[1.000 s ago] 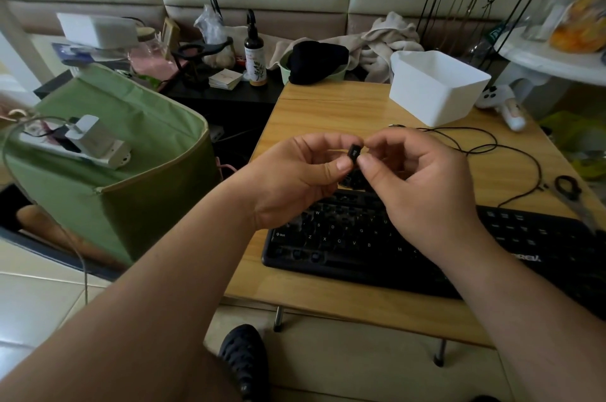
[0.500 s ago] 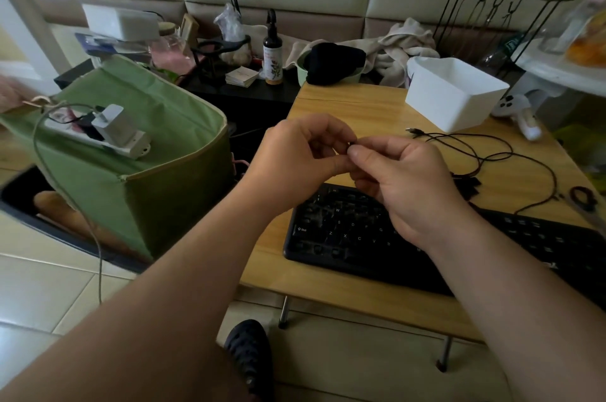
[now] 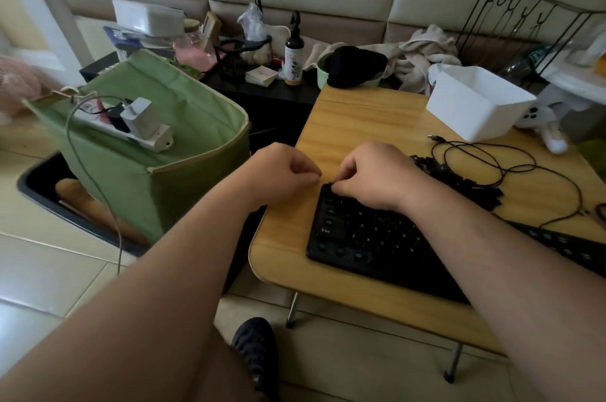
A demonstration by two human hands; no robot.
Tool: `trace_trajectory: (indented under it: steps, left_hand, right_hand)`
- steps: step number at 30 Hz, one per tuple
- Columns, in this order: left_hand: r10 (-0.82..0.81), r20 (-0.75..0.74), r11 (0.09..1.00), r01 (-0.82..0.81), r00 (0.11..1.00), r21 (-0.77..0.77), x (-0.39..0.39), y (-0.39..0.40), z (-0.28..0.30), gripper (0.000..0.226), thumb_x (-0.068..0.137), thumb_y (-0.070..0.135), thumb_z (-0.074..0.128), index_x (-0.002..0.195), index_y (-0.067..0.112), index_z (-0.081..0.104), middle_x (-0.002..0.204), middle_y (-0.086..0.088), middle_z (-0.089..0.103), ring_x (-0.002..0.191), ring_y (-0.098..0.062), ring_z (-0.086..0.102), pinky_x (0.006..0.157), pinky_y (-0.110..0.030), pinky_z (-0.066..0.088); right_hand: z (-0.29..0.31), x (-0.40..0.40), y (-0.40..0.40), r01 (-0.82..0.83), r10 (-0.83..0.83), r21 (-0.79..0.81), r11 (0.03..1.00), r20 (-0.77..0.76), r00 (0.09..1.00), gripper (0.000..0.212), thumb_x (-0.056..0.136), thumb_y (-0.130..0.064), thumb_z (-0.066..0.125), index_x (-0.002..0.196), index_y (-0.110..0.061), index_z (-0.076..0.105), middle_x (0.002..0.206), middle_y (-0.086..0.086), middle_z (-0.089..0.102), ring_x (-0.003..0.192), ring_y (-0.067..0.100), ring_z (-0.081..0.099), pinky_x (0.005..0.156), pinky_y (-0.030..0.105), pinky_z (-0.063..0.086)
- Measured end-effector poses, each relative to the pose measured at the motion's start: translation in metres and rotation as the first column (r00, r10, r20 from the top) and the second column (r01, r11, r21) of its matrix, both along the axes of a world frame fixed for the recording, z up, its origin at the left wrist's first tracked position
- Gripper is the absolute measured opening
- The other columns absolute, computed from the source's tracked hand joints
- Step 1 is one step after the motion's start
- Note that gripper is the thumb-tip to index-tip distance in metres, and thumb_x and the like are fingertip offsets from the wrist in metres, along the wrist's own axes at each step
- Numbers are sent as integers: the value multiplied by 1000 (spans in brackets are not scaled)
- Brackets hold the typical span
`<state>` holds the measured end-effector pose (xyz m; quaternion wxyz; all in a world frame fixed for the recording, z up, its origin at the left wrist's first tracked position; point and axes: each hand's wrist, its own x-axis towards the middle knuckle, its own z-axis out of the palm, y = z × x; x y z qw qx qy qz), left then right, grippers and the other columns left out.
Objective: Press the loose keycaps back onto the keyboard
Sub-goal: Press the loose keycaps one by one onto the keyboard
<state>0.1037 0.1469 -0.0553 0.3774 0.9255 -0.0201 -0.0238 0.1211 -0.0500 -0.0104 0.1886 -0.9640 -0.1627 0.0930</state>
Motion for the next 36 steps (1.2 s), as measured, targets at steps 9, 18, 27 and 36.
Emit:
trace_trajectory:
  steps: [9,18,27,36]
  left_hand:
    - [-47,-91,999,48,995,14,0,-6,3,15,95,42,71,104,36,82,92,16,73,91,0,65,77,-23,50]
    - [-27,-108,1000,28,994,7,0,-9,3,13,93,38,74,102,33,82,91,14,74,91,-4,65,82,-27,51]
    - [11,-170,998,-22,985,-63,0,-10,5,6,82,38,82,88,38,83,91,13,76,93,-8,67,84,-32,57]
    - [54,-201,992,-75,978,-101,-1,-14,8,8,83,42,81,87,35,83,96,11,76,103,-11,64,99,-40,53]
  right_hand:
    - [-2,4,16,-6,13,-126,992,62,998,7,84,-31,82,78,-33,78,84,-10,69,80,11,64,58,24,49]
    - [4,-1,27,-1,23,-237,972,91,996,9,85,-25,79,79,-30,75,90,-3,69,83,22,66,71,36,61]
    - [-9,-34,7,-110,178,-389,915,144,973,56,91,-78,45,115,-38,74,100,-6,48,116,25,41,84,40,46]
    - [-28,-32,-23,38,-57,102,994,187,981,40,99,-51,57,131,-30,70,121,-5,58,120,23,49,101,44,46]
